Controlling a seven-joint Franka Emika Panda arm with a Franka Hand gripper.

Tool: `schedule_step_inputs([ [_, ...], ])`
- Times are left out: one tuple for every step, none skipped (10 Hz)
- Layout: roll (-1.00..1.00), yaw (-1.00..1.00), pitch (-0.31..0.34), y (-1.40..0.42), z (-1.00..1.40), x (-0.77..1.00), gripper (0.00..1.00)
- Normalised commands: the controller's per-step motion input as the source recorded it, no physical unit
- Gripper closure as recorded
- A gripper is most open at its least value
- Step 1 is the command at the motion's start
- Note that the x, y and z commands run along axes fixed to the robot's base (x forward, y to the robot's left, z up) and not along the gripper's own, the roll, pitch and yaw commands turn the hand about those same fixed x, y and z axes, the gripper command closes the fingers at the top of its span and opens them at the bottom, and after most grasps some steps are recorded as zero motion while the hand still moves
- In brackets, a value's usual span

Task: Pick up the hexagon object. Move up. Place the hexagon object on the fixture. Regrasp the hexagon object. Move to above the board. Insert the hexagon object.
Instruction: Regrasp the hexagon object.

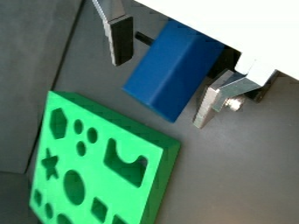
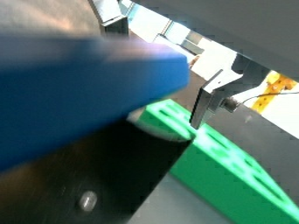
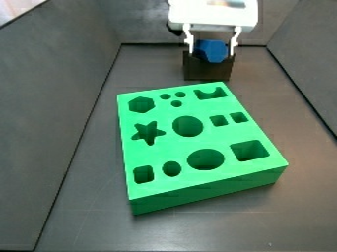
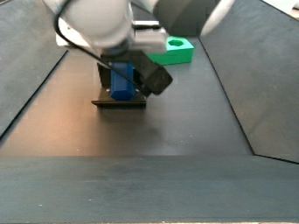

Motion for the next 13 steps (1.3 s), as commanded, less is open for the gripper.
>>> schedule_step_inputs([
  [0.03,0.00,0.046,0.00,1.00,-0.02,0.00],
  [0.03,0.00,0.048,0.00,1.00,-0.02,0.00],
  [0.03,-0.01,0.053,0.01,1.00,-0.03,0.00],
  [0.03,-0.01,0.057,0.01,0.92,-0.03,0.00],
  [0.04,-0.02,0.062,0.01,0.66,-0.02,0.00],
  [0.04,-0.02,0.063,0.01,0.47,-0.03,0.00],
  [0.04,-0.03,0.064,0.01,0.21,-0.03,0.00],
  [1.00,0.03,0.040,-0.67,1.00,0.13,0.00],
  [1.00,0.03,0.039,-0.63,0.90,0.13,0.00],
  [1.00,0.03,0.037,-0.54,0.81,0.08,0.00],
  [1.00,0.03,0.032,-0.28,0.55,0.01,0.00],
  [1.00,0.03,0.030,-0.10,0.25,-0.02,0.00],
  [1.00,0.03,0.028,-0.09,0.05,0.00,0.00],
])
